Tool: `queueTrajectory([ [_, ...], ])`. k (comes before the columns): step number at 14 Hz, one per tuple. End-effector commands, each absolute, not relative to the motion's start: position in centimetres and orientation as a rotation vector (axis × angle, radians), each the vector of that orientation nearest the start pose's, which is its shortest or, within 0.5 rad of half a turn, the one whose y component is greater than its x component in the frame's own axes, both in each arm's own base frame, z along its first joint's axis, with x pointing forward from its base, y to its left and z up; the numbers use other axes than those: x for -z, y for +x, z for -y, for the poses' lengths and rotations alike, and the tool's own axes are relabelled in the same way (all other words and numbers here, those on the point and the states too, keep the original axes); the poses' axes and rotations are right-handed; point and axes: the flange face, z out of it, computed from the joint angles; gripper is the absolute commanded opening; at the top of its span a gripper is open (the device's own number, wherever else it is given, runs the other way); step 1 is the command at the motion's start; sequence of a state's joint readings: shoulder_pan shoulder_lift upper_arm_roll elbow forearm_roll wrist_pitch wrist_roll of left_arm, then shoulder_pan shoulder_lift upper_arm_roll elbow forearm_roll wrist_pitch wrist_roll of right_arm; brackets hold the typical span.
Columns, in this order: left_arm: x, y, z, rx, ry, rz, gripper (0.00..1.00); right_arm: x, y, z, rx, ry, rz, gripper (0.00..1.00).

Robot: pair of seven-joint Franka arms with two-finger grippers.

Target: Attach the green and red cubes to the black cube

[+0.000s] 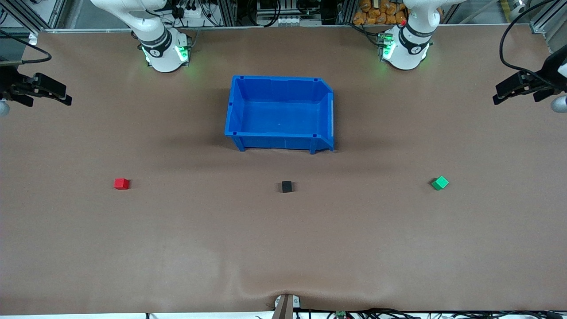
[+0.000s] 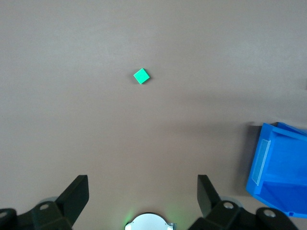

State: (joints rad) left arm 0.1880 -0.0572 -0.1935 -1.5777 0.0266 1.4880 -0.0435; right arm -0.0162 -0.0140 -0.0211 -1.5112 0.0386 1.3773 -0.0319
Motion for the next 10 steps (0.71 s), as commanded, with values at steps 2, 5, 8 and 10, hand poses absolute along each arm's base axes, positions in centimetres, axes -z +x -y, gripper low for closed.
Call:
queueTrajectory([
  [2,-64.4,52.9,-0.3,-0.11,-3.084,0.104,1.0,-63.5,53.9,1.4,-0.211,-3.107,0.014,1.0],
  [5,-64.5,52.9,0.2,-0.106,-3.084,0.13,1.0,-60.6,55.4,1.5,-0.294,-3.1,0.008,1.0],
  [8,-64.0,53.1,1.1,-0.117,-3.084,0.108,1.0,-58.9,56.2,1.5,-0.341,-3.088,0.006,1.0],
  [10,-63.9,53.2,2.4,-0.106,-3.081,0.073,1.0,-57.4,57.0,1.4,-0.378,-3.079,0.006,1.0],
])
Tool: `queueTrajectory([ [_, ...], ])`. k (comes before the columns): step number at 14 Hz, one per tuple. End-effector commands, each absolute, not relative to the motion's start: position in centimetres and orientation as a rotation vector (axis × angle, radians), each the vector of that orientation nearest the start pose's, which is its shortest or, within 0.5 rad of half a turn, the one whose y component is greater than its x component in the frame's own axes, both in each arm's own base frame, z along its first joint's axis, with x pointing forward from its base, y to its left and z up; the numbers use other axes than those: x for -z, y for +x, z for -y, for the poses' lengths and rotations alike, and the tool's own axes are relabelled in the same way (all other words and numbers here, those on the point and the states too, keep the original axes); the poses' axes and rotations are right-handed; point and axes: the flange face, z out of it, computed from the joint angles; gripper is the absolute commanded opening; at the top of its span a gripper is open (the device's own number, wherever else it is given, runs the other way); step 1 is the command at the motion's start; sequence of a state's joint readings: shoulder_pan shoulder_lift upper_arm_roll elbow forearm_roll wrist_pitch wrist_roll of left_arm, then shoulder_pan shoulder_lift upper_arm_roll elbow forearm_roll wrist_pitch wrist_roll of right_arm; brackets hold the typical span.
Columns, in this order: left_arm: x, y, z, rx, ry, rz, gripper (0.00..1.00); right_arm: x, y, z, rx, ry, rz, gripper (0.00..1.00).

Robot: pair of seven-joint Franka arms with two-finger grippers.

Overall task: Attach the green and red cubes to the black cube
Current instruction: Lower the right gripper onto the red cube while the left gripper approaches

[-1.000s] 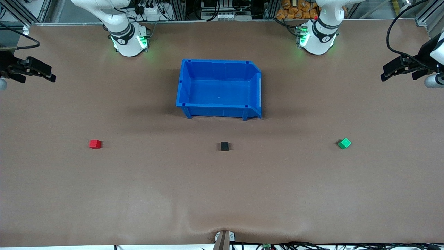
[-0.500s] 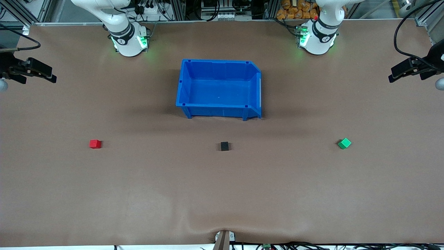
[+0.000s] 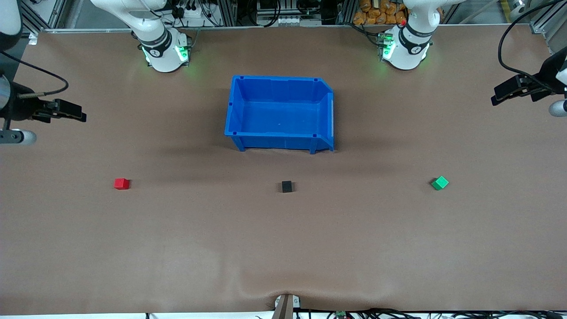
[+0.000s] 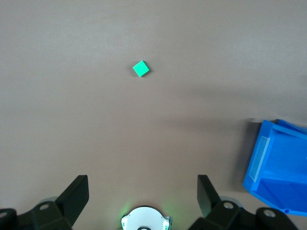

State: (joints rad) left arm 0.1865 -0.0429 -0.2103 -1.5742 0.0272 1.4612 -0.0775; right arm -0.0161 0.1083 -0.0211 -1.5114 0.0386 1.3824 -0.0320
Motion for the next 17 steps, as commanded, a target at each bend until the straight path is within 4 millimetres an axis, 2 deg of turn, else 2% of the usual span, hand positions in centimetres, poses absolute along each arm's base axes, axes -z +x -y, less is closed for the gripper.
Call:
queueTrajectory([
  [1,-63.8,53.3,3.0,-0.102,-3.075,0.052,1.0,-56.9,57.2,1.4,-0.387,-3.078,0.006,1.0],
  [4,-64.6,52.8,3.2,-0.091,-3.076,0.039,1.0,-54.7,58.8,1.2,-0.375,-3.075,0.003,1.0],
  [9,-64.6,52.4,3.0,-0.119,-3.07,0.054,1.0,-45.5,63.0,-0.5,-0.455,-3.086,0.05,1.0],
  [11,-65.1,52.1,2.9,-0.105,-3.069,0.057,1.0,-43.2,63.8,0.7,-0.442,-3.068,-0.003,1.0],
  [12,-65.4,51.9,2.9,-0.096,-3.069,0.058,1.0,-41.9,63.8,1.5,-0.482,-3.058,-0.018,1.0],
  [13,-65.4,51.9,2.9,-0.096,-3.069,0.058,1.0,-40.8,63.5,1.4,-0.511,-3.055,-0.01,1.0],
  [14,-65.3,51.9,2.8,-0.101,-3.068,0.06,1.0,-39.0,62.7,1.3,-0.56,-3.046,-0.004,1.0],
  [16,-64.7,52.0,2.8,-0.117,-3.067,0.059,1.0,-36.1,61.5,2.6,-0.594,-3.03,-0.04,1.0],
  [17,-64.1,52.2,2.7,-0.129,-3.067,0.063,1.0,-35.8,61.8,3.1,-0.542,-3.041,-0.046,1.0],
])
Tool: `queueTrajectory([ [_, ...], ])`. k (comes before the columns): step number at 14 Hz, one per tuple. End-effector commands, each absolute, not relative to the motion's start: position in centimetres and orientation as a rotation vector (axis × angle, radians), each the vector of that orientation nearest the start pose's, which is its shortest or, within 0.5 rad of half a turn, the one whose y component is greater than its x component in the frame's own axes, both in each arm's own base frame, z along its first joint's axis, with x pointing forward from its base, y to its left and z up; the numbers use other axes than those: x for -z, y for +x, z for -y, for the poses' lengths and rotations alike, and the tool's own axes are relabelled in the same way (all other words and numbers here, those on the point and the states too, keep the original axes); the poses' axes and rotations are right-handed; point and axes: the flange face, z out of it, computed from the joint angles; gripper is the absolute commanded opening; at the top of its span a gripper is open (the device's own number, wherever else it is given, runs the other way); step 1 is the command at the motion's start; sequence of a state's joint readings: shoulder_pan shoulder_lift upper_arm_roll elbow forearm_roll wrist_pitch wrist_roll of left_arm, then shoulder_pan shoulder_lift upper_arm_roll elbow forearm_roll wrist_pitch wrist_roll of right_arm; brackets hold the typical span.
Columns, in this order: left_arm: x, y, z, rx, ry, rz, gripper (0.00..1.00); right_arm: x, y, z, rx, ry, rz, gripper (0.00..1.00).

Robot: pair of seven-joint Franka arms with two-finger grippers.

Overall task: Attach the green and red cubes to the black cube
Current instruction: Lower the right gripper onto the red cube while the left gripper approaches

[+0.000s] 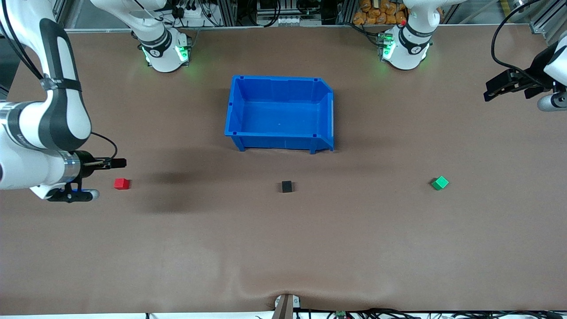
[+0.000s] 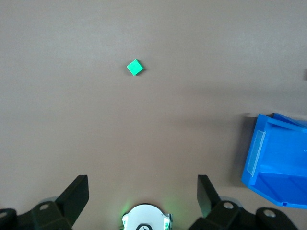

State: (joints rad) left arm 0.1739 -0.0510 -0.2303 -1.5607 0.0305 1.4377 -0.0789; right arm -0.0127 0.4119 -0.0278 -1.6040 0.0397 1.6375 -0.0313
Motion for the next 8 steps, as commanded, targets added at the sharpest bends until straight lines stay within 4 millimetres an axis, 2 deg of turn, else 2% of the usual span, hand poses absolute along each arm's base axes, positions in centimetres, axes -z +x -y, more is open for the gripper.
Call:
queueTrajectory([
  [1,-63.6,52.3,2.9,-0.133,-3.067,0.058,1.0,-35.5,62.1,3.2,-0.493,-3.053,-0.047,1.0],
  [3,-62.3,52.6,2.8,-0.14,-3.066,0.058,1.0,-33.1,61.3,4.8,-0.433,-3.056,-0.015,1.0],
  [6,-61.3,52.9,2.8,-0.15,-3.067,0.056,1.0,-30.0,59.0,5.5,-0.26,-3.086,0.004,1.0],
  [8,-59.9,53.3,2.7,-0.136,-3.068,0.059,1.0,-28.0,57.9,5.6,-0.183,-3.101,0.018,1.0],
])
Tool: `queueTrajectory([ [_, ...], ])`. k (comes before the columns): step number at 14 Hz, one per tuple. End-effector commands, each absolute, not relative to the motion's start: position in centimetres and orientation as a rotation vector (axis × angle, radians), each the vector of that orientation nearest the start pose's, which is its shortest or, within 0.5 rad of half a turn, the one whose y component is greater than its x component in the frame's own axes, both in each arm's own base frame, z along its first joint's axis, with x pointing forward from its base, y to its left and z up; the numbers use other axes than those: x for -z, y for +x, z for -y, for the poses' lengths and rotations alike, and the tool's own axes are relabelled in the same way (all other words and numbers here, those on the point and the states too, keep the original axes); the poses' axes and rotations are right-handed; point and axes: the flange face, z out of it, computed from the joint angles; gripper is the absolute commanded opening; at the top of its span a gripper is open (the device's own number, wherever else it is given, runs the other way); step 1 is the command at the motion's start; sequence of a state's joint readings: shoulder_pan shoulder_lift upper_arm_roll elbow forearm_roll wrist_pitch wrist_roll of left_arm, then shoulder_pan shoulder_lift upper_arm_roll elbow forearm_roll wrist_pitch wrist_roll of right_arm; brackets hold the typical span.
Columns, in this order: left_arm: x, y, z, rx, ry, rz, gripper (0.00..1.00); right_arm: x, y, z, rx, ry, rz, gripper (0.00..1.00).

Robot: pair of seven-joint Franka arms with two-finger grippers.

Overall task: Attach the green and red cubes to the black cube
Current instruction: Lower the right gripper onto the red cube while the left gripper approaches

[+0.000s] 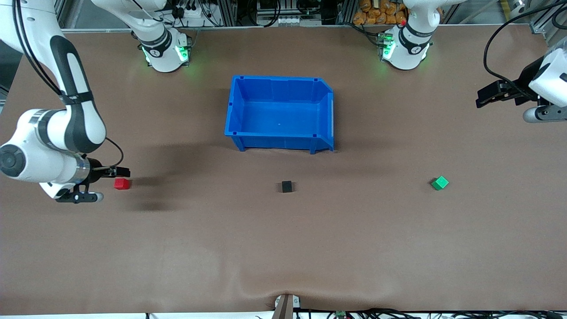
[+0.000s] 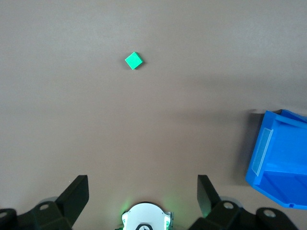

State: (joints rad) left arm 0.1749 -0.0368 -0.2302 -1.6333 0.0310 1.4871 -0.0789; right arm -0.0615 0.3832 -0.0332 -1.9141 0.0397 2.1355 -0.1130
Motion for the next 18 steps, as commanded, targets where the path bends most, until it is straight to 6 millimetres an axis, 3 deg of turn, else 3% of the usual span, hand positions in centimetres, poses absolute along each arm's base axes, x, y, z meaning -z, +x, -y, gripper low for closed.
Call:
queueTrajectory([
  [1,-59.1,53.4,2.7,-0.117,-3.069,0.057,1.0,-27.1,57.6,6.3,-0.164,-3.104,0.047,1.0],
  [5,-55.9,53.5,1.9,-0.113,-3.068,0.074,1.0,-24.6,58.2,8.3,-0.086,-3.11,0.159,1.0],
  [8,-54.0,53.1,1.5,-0.129,-3.064,0.116,1.0,-23.0,58.2,8.7,-0.099,-3.11,0.17,1.0],
  [10,-51.5,53.0,1.0,-0.125,-3.063,0.129,1.0,-21.6,58.2,9.5,-0.077,-3.112,0.186,1.0],
  [14,-44.5,52.5,-0.1,-0.036,-3.074,0.124,1.0,-20.5,58.2,9.7,-0.079,-3.112,0.181,1.0],
  [18,-39.9,52.6,-1.3,0.037,-3.087,0.163,1.0,-18.9,58.6,10.0,-0.066,-3.117,0.177,1.0],
])
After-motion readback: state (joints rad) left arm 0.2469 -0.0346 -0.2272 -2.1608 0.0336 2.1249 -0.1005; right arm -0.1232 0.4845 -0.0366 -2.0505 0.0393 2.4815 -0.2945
